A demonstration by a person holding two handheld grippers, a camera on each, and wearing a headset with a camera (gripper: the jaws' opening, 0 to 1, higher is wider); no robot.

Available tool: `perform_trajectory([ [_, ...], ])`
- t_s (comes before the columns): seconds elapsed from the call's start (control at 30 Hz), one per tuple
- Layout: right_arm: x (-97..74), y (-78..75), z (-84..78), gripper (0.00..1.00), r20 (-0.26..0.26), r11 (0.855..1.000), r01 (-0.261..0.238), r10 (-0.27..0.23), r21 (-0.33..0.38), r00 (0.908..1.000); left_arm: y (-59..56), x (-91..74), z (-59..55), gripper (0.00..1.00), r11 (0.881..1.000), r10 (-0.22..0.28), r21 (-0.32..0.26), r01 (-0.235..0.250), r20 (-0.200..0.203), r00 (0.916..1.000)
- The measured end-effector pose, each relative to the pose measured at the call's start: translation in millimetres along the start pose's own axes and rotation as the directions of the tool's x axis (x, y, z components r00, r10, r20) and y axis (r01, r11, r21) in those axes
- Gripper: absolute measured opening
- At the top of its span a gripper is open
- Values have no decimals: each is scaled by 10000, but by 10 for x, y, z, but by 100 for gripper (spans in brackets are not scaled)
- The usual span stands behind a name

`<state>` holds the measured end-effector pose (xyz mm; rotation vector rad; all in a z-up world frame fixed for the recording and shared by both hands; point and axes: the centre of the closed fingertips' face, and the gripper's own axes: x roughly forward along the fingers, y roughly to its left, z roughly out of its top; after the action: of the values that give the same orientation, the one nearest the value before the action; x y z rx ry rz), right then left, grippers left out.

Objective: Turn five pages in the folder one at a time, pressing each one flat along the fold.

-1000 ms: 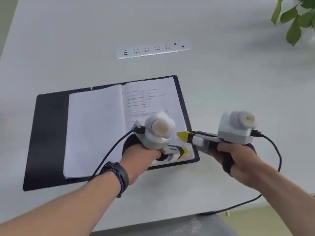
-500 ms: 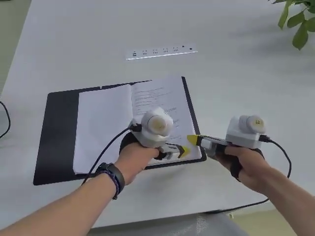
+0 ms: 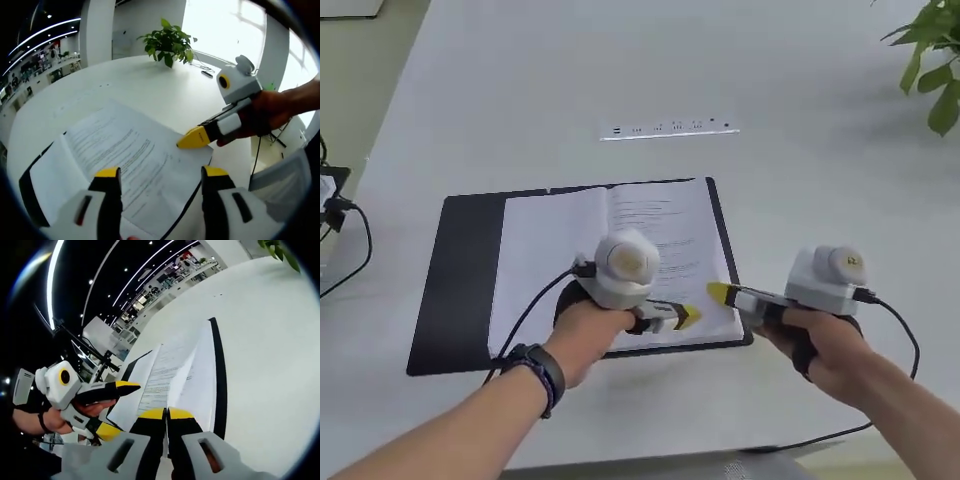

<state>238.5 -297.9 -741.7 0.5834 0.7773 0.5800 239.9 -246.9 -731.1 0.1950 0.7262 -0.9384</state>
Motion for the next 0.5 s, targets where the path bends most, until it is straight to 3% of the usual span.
perform_trajectory([
  [0.3,68,153,33,0,47,9997,-96,97,-231,9999,206,-273,-73,64,9985,465,-302,-458,219,9987],
  [0.5,120,264,-17,0,-218,9985,-242,231,-487,9995,308,-457,-136,64,9955,750,-617,-724,410,9963],
])
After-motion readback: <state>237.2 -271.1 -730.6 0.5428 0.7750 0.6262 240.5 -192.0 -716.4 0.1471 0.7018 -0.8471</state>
